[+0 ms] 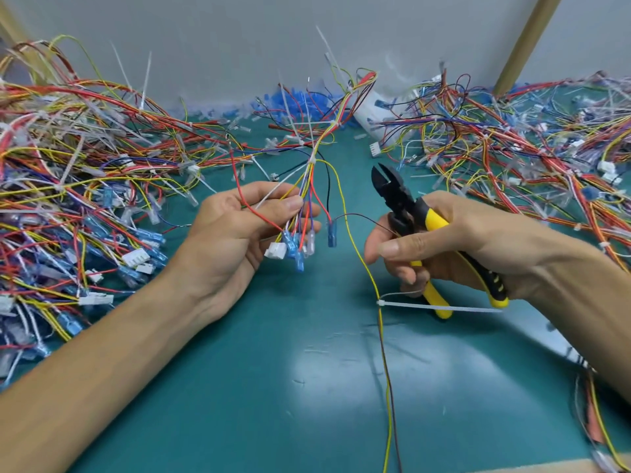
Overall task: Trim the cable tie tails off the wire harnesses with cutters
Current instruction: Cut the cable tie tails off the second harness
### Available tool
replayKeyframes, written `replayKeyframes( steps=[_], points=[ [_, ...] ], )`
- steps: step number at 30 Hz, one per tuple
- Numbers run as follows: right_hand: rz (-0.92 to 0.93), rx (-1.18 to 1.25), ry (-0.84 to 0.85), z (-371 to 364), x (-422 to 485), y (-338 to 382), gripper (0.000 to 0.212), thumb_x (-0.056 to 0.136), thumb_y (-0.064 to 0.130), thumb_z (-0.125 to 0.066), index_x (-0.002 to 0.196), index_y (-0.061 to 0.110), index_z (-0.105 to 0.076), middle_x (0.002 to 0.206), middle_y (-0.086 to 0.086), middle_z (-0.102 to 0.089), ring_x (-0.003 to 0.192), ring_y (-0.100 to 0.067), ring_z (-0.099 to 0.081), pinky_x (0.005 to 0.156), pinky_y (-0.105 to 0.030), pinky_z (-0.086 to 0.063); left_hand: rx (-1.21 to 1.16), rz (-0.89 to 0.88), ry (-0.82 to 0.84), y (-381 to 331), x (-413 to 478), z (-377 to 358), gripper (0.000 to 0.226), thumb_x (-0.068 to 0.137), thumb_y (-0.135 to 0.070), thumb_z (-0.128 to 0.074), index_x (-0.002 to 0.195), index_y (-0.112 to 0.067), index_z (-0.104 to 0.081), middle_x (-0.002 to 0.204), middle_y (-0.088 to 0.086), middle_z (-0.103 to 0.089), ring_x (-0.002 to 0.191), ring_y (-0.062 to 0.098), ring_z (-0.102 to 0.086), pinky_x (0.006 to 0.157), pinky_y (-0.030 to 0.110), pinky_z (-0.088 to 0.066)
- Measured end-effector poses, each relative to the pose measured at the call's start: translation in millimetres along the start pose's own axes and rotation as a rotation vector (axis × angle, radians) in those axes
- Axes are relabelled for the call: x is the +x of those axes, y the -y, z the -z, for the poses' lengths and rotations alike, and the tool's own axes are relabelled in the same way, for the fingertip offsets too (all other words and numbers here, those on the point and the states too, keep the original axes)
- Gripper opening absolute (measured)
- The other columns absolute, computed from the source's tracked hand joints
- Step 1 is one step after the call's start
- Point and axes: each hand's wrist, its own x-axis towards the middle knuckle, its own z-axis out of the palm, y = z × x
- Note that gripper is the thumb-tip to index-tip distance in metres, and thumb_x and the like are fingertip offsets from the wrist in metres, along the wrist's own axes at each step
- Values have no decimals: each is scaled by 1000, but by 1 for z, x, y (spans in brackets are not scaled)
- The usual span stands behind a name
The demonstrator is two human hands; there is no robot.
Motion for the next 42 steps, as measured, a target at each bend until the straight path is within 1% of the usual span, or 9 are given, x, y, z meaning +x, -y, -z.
replayKeyframes(
  steps=[6,15,19,26,32,34,37,39,42],
  points=[
    [-20,-24,8,-1,2,-3,13,87,16,-72,84,4,-71,54,-8,-47,48,-18,-35,49,-27,-38,1,25,23,1,-1,-2,35,82,-6,-68,113,10,-64,86,13,-77,65,20,-74,54,26,-57],
    [177,514,-356,8,5,5,9,90,16,-63,97,12,-60,74,-1,-60,60,-13,-51,66,-30,-47,17,97,56,1,-3,0,21,77,-10,-70,97,-3,-70,86,15,-78,65,20,-75,57,25,-59],
    [135,493,-355,13,10,1,9,87,20,-69,91,13,-66,77,-5,-60,60,-16,-52,59,-29,-51,82,118,97,3,-2,3,21,77,-10,-74,97,-3,-71,84,15,-76,62,21,-72,54,27,-58],
    [-38,379,-372,16,22,-1,44,64,44,-83,86,5,-81,80,-11,-68,42,-17,-46,43,-30,-43,337,162,726,4,-6,21,18,89,-18,-83,103,-13,-72,92,15,-79,74,23,-72,69,36,-54],
    [138,238,-465,3,11,-3,56,74,22,-80,107,-19,-61,71,-11,-68,43,-13,-49,42,-23,-43,272,319,1140,2,-6,14,31,100,-26,-70,124,-7,-67,110,10,-76,87,20,-74,77,33,-60],
    [221,135,-468,1,6,-2,42,76,19,-81,107,-6,-67,67,-7,-64,49,-13,-56,44,-23,-43,282,358,1052,-2,-4,17,46,105,-41,-59,124,0,-67,112,21,-76,75,23,-75,59,33,-61],
    [312,4,-348,-3,0,3,15,81,14,-80,94,21,-77,68,-4,-59,57,-17,-61,50,-25,-48,295,253,605,-3,-1,20,41,101,-33,-55,109,3,-71,94,32,-73,48,25,-68,37,22,-48],
    [322,-152,-204,-8,-8,6,21,85,19,-78,103,9,-76,68,-6,-60,58,-17,-61,53,-24,-49,226,174,338,-3,3,19,39,99,-34,-58,108,1,-73,93,30,-72,51,28,-66,37,22,-45],
    [235,-350,39,-17,-16,12,12,88,23,-82,93,15,-74,64,-7,-64,54,-18,-59,49,-29,-46,-4,208,182,-2,8,14,52,103,-42,-48,128,2,-63,108,27,-75,78,29,-76,54,27,-57]
  ],
)
